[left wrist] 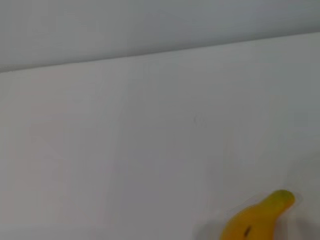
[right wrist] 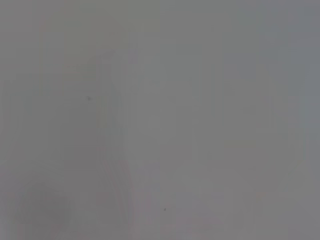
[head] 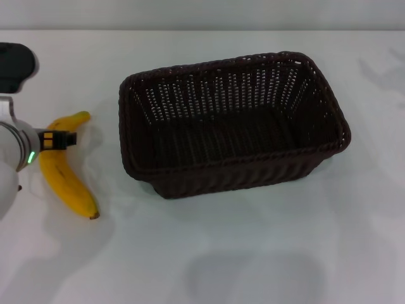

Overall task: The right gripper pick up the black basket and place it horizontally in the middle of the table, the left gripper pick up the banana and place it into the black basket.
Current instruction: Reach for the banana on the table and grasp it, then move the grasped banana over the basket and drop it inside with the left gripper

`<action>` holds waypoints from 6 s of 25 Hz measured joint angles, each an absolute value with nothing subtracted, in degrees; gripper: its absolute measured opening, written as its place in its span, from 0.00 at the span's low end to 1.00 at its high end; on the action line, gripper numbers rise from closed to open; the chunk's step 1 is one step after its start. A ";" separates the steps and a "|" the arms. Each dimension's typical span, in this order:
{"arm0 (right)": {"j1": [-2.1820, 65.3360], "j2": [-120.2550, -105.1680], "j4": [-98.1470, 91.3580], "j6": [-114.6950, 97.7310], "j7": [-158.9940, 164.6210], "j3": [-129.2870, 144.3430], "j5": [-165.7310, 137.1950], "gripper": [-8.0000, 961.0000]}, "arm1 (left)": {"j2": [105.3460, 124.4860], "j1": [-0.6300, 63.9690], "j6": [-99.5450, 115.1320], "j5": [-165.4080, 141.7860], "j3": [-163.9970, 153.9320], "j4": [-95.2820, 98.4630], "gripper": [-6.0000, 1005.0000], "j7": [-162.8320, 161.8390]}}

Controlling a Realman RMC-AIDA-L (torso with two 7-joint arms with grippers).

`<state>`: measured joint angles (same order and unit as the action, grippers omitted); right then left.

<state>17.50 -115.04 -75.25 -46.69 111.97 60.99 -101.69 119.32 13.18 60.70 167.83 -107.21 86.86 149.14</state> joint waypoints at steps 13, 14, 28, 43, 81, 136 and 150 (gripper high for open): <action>17.40 -115.04 -75.55 -47.40 111.97 60.91 -101.69 0.86 | 119.41 13.15 59.80 167.88 -108.80 85.98 0.87 148.06; 17.40 -115.04 -75.58 -47.40 111.97 60.91 -101.69 0.86 | 119.41 13.15 59.77 167.87 -109.00 85.94 0.87 147.89; 17.31 -115.04 -75.82 -47.73 111.97 60.90 -101.69 0.86 | 119.44 12.96 59.11 167.87 -110.52 84.99 0.87 146.10; 17.32 -115.04 -75.94 -47.82 112.13 60.90 -101.69 0.86 | 119.43 12.74 59.39 167.87 -110.73 84.99 0.87 145.81; 17.22 -115.10 -76.03 -49.99 112.06 59.33 -100.19 0.86 | 119.27 12.24 60.48 167.87 -109.50 85.46 0.49 145.24; 17.32 -115.13 -74.52 -49.91 111.62 58.62 -98.78 0.86 | 118.99 21.11 54.09 167.53 -106.49 100.04 0.49 157.51; 17.12 -115.19 -74.37 -50.21 110.52 59.04 -97.21 0.86 | 119.36 22.48 50.18 167.79 -116.51 98.46 0.49 154.60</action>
<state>17.12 -115.19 -74.37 -50.21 110.52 59.04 -97.21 119.36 22.48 50.18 167.79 -116.51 98.46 154.60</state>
